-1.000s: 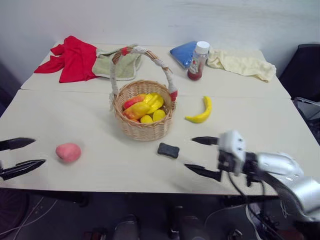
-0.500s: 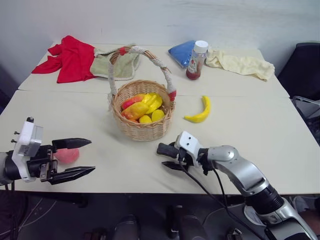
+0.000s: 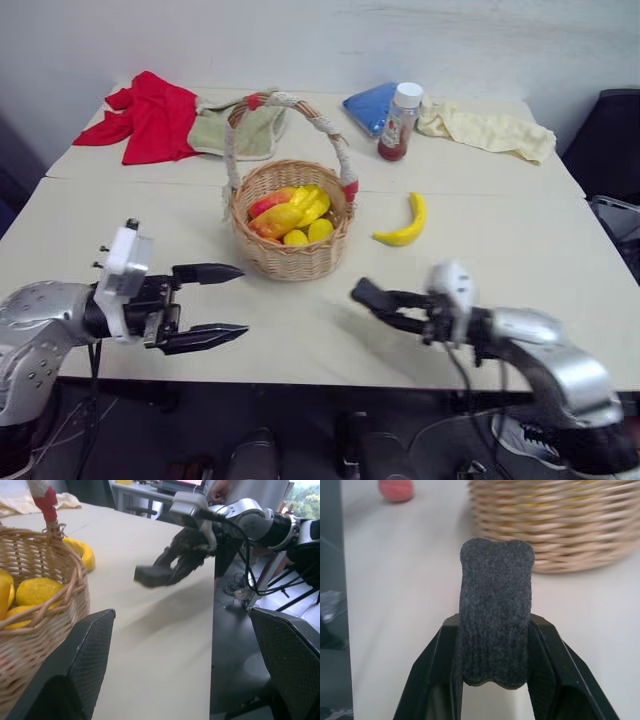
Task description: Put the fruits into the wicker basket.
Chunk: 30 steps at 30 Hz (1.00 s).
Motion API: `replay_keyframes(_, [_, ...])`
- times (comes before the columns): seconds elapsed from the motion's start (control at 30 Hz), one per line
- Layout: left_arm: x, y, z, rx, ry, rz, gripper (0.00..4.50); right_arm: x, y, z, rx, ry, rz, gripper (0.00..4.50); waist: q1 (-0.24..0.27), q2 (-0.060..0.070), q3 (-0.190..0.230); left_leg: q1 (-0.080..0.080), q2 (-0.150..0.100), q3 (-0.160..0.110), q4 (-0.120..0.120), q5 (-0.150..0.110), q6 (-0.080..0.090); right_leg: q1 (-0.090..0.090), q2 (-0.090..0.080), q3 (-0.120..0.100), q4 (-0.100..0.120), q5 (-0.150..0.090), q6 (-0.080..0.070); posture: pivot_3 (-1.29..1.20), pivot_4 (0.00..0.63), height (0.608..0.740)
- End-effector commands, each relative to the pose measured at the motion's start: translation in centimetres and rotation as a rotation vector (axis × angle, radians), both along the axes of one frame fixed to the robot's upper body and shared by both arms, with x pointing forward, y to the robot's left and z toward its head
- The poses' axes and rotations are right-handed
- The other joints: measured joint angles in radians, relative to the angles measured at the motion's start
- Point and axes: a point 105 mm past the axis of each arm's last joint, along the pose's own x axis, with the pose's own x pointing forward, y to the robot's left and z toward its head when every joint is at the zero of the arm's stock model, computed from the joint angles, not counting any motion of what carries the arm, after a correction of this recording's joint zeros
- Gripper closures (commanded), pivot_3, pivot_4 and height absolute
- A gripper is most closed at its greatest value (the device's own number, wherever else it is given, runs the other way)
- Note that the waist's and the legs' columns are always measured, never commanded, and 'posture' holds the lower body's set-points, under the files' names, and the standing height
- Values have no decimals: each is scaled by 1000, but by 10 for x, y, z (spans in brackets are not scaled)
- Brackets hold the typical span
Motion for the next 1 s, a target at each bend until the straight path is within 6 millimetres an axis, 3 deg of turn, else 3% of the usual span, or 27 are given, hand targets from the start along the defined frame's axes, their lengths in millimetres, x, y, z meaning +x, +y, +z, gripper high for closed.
replay_keyframes(0.03, [1,-20,16,-33,-124,-55,0,14,-85,13,-178,-50,-220,3284,0,0,0,1,-1,0,0,0,0,1,0,0,0,0,0,0,150,740])
replay_keyframes(0.1, [4,-29,23,-61,-156,-69,0,24,-125,14,-190,-34,-339,3284,-1,0,0,1,-2,0,1,0,1,3,1,0,-4,0,0,0,150,740])
replay_keyframes(0.27, [14,-41,26,-68,-208,-81,0,48,-179,-5,-163,-78,-529,3284,-9,1,0,4,0,-1,0,0,1,8,13,4,-8,0,0,0,150,740])
replay_keyframes(0.4, [19,-33,22,-53,-220,-44,0,59,-201,-22,-146,-8,-643,1951,-12,8,1,5,1,-1,0,0,0,8,13,5,-6,0,0,0,150,740])
replay_keyframes(0.53, [21,-12,23,-51,-226,11,0,58,-205,-2,-163,-104,-628,628,-12,14,4,4,0,-2,0,0,-1,6,12,6,-5,0,1,0,150,740])
replay_keyframes(0.6, [20,-3,29,-105,-207,49,0,52,-191,20,-105,-212,-524,30,-11,15,5,4,0,-2,1,0,-1,5,13,6,-4,1,1,0,150,740])
replay_keyframes(0.67, [19,11,25,-84,-192,102,0,44,-176,32,-70,-284,-447,30,-10,17,5,4,0,-2,1,0,-1,5,13,6,-4,1,2,0,150,740])
replay_keyframes(0.77, [21,46,17,-40,-168,249,0,23,-127,34,-53,-321,-227,30,-10,17,5,5,2,-2,0,-1,-3,5,12,7,-4,1,2,0,150,740])
replay_keyframes(0.93, [9,134,9,11,-123,580,0,9,-47,57,211,-407,-79,30,-31,17,5,5,13,-1,1,-2,-6,4,14,5,-3,0,-1,0,150,740])
replay_keyframes(1.0, [-4,181,5,16,-81,767,0,-13,-5,49,227,-422,123,30,-31,17,5,5,13,0,1,-3,-7,2,13,4,-3,-1,-3,0,150,740])
